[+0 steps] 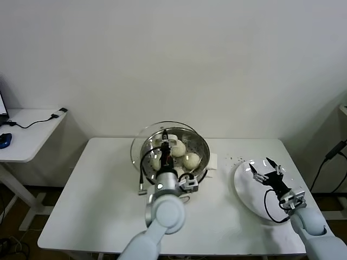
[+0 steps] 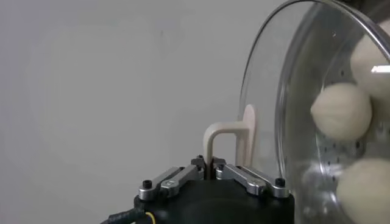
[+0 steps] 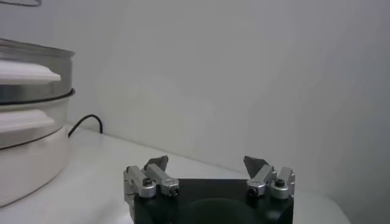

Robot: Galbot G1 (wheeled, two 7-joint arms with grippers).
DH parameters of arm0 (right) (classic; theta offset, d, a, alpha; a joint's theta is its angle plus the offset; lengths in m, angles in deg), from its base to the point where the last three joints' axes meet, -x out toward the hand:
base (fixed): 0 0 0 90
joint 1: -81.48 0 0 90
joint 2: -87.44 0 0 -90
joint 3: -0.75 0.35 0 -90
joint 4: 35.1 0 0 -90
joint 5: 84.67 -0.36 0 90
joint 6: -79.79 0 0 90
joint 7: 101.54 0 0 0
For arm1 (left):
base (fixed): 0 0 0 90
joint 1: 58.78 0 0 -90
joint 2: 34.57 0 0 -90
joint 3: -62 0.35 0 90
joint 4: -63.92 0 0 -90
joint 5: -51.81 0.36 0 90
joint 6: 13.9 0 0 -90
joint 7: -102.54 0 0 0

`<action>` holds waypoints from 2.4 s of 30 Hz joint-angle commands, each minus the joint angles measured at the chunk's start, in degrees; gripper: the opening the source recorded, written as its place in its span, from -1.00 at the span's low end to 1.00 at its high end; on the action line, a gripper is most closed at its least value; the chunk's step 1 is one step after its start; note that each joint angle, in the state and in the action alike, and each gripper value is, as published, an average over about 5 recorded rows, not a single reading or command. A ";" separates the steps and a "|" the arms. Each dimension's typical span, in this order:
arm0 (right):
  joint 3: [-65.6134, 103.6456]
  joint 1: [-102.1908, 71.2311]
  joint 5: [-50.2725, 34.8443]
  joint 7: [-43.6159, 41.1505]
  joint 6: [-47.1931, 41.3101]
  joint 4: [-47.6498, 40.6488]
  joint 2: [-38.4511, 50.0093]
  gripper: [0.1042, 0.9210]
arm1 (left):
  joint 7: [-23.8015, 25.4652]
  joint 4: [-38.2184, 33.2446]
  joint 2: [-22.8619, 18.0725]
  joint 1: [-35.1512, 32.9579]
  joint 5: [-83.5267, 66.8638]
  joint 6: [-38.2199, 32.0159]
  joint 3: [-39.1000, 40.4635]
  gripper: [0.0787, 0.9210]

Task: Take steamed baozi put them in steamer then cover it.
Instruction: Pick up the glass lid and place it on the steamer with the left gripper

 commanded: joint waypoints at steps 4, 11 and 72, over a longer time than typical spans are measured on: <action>1.02 -0.45 0.62 -0.75 0.58 -1.12 -0.28 0.76 | -4.79 10.22 -8.02 2.31 -0.07 2.77 0.78 -0.85; 1.16 -0.43 1.04 -1.00 0.75 -1.39 -0.53 0.76 | -4.99 10.75 -7.22 1.99 -0.96 2.77 0.48 -0.85; 2.03 -0.30 3.23 -2.53 1.45 -2.56 -1.34 0.76 | -1.00 8.53 -2.42 2.64 -2.43 2.77 1.59 -0.69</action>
